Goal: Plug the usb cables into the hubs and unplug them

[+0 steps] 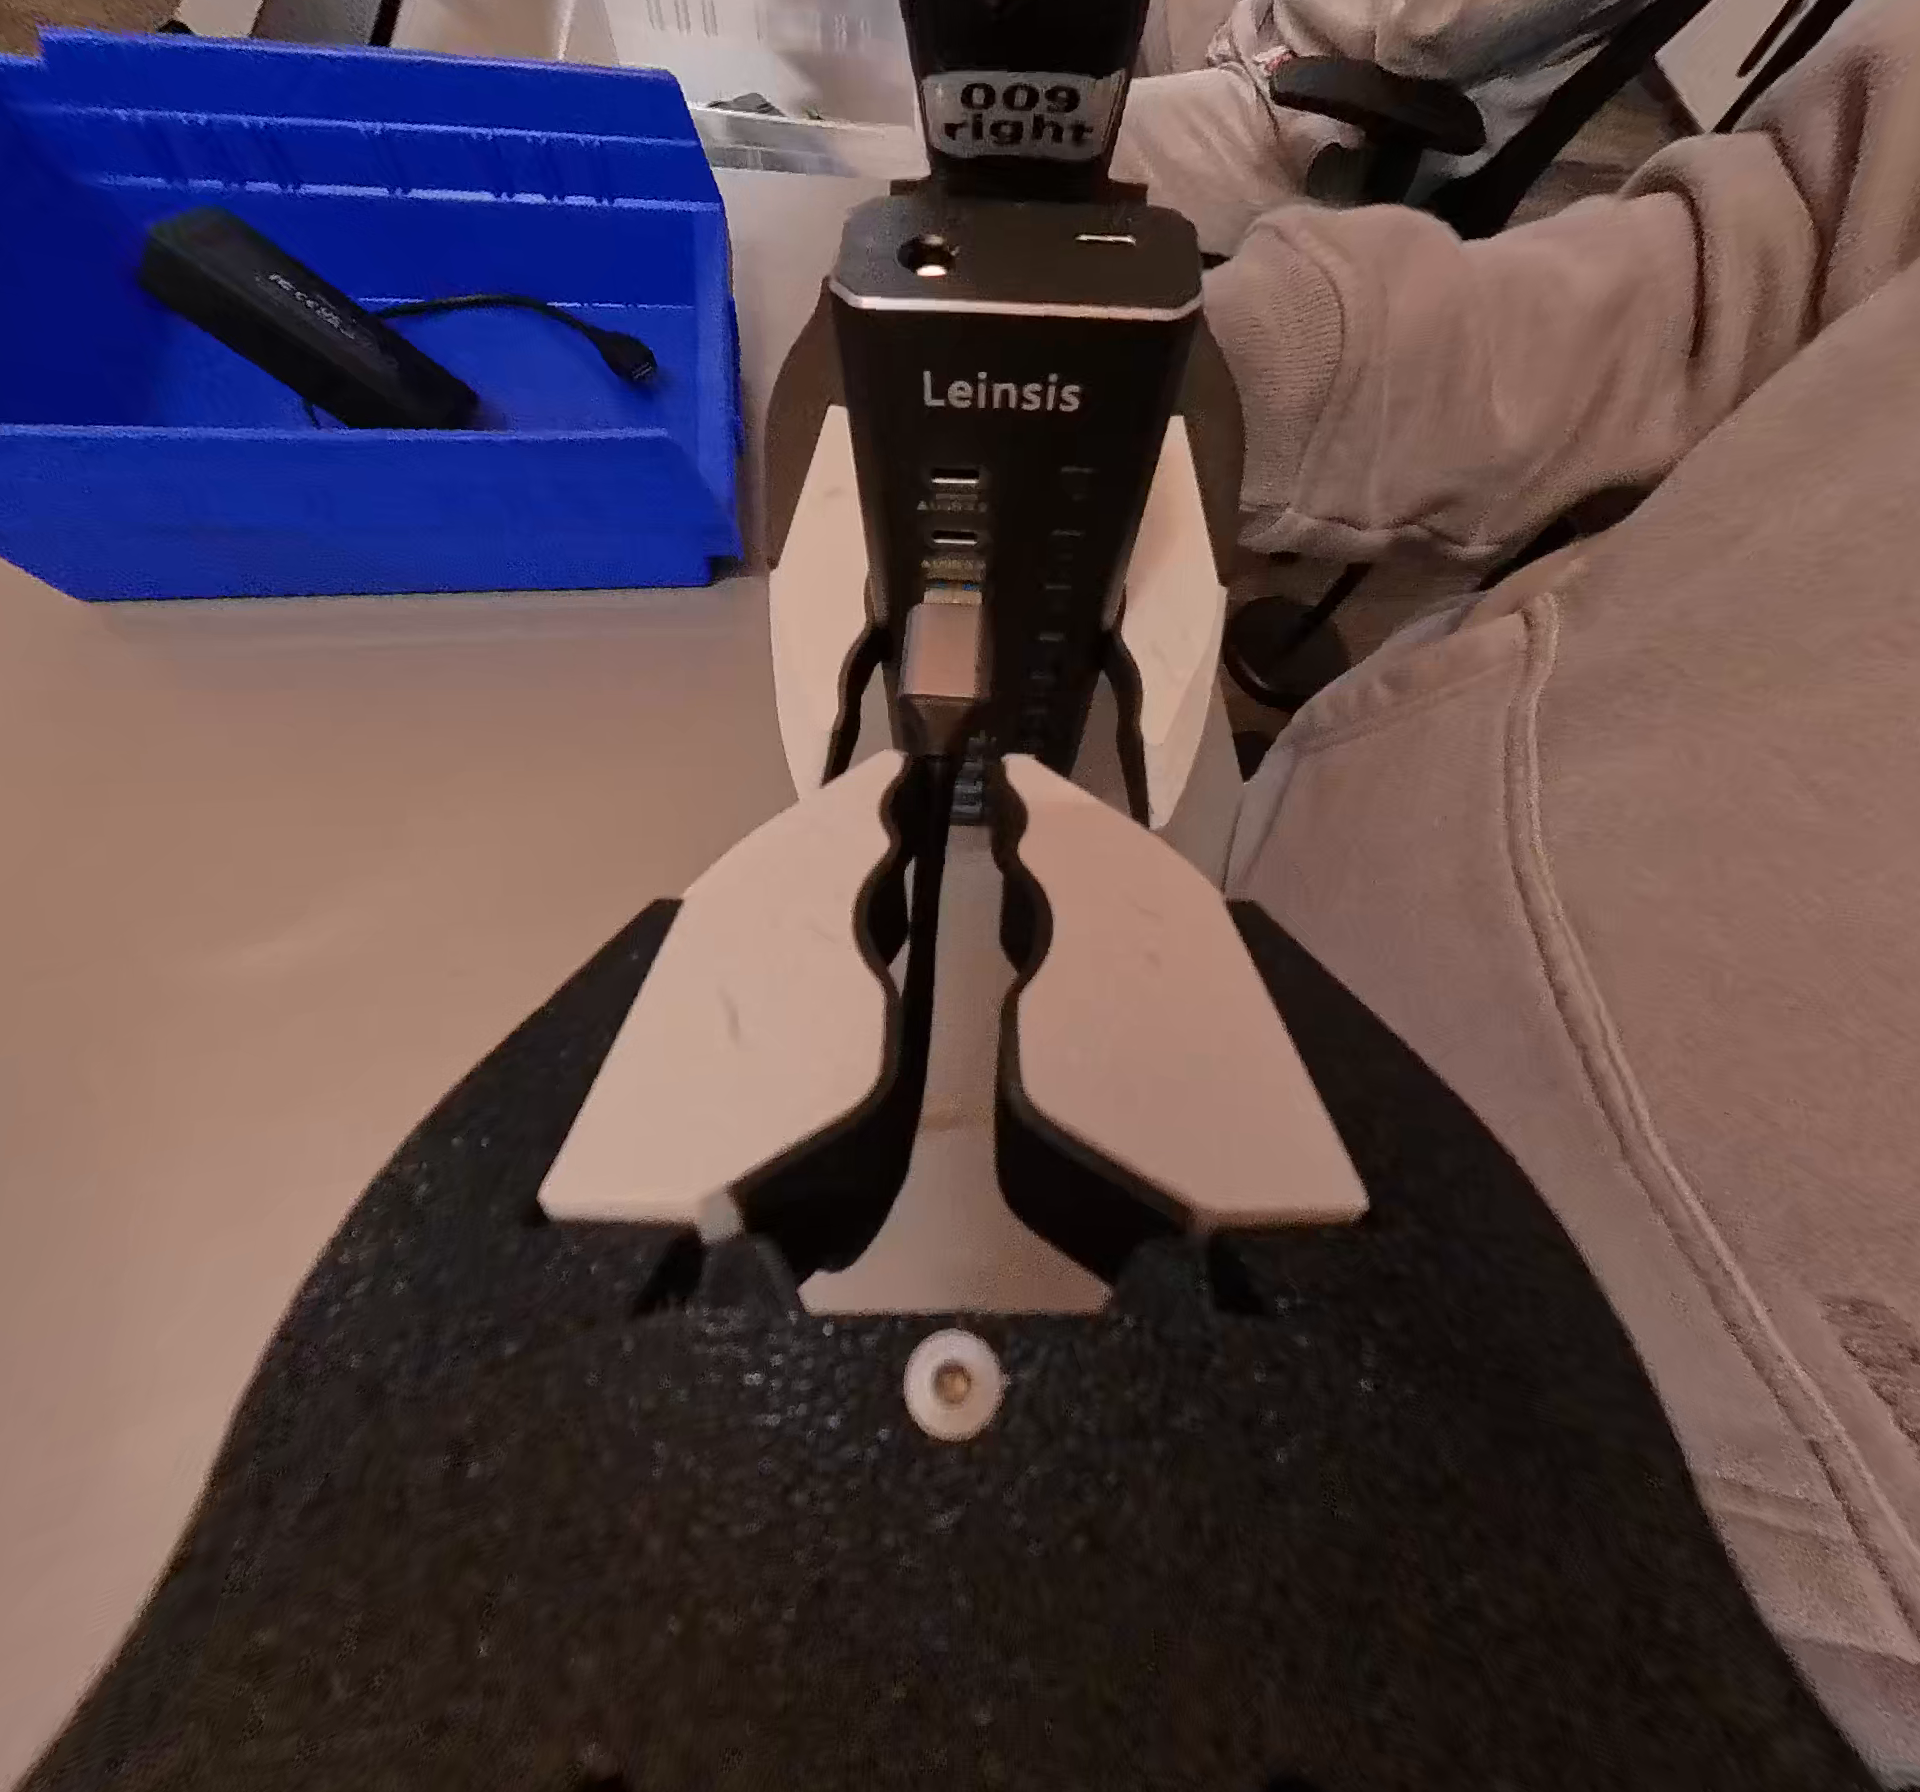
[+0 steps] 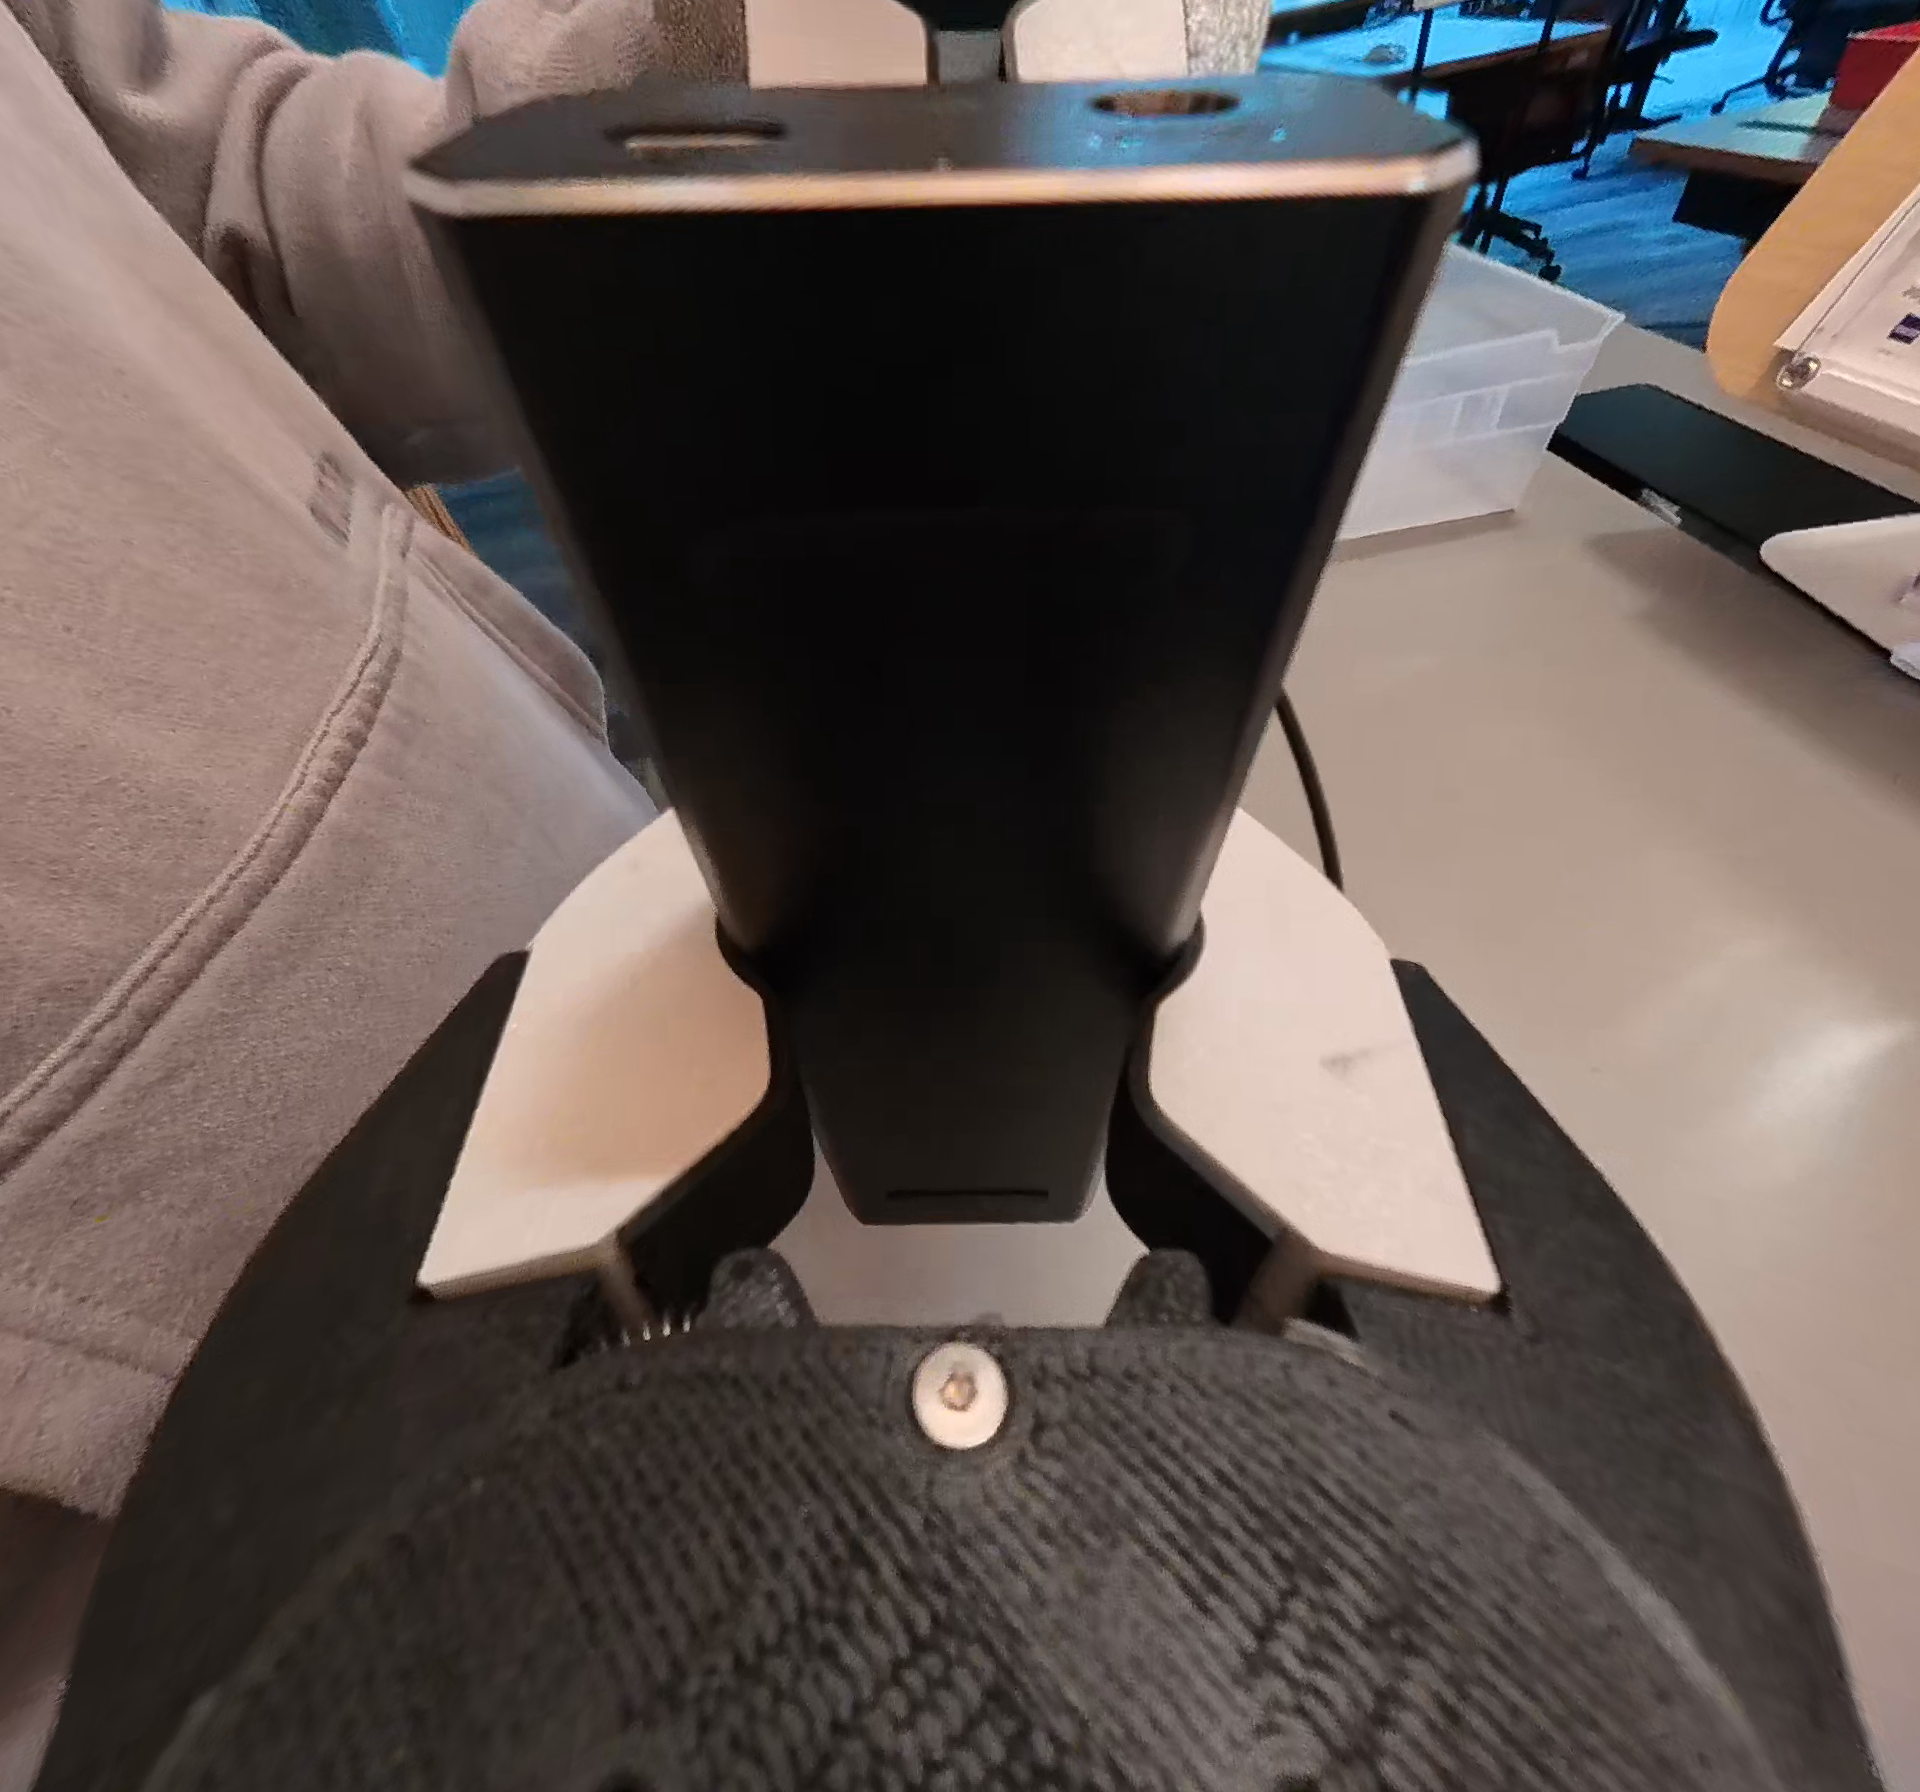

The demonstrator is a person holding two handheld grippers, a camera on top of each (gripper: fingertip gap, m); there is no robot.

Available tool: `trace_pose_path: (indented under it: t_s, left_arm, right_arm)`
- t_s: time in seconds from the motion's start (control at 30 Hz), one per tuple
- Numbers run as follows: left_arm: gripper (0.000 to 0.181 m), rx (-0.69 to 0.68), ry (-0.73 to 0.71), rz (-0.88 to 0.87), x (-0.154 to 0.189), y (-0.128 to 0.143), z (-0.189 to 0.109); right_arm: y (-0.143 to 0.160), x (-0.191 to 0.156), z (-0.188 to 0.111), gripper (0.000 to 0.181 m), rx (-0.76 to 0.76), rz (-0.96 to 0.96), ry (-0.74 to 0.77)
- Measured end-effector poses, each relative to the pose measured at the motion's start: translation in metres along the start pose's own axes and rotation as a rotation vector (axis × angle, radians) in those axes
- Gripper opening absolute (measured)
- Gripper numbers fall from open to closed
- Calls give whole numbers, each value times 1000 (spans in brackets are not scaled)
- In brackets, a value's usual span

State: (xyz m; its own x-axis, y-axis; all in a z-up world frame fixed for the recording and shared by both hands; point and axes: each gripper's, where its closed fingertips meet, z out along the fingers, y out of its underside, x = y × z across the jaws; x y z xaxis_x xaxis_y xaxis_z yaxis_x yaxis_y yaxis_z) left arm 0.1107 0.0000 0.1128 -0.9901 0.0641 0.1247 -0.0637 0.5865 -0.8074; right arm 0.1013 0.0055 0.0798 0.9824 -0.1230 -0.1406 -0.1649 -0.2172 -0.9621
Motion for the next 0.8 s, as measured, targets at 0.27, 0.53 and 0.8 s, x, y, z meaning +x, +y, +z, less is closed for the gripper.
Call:
trace_pose_path:
  t_s: [0.27, 0.53, 0.8]
  left_arm:
    - [18, 73, -44, -49, -8, 3, -2]
    - [9, 41, -58, 6, -4, 4, 0]
    - [8, -73, -105, 127, -1, 12, 4]
  right_arm:
    - [2, 3, 6, 72, -59, -18, -7]
    - [2, 1, 9, 72, -83, -17, -10]
    - [14, -1, 9, 72, -233, -65, -15]
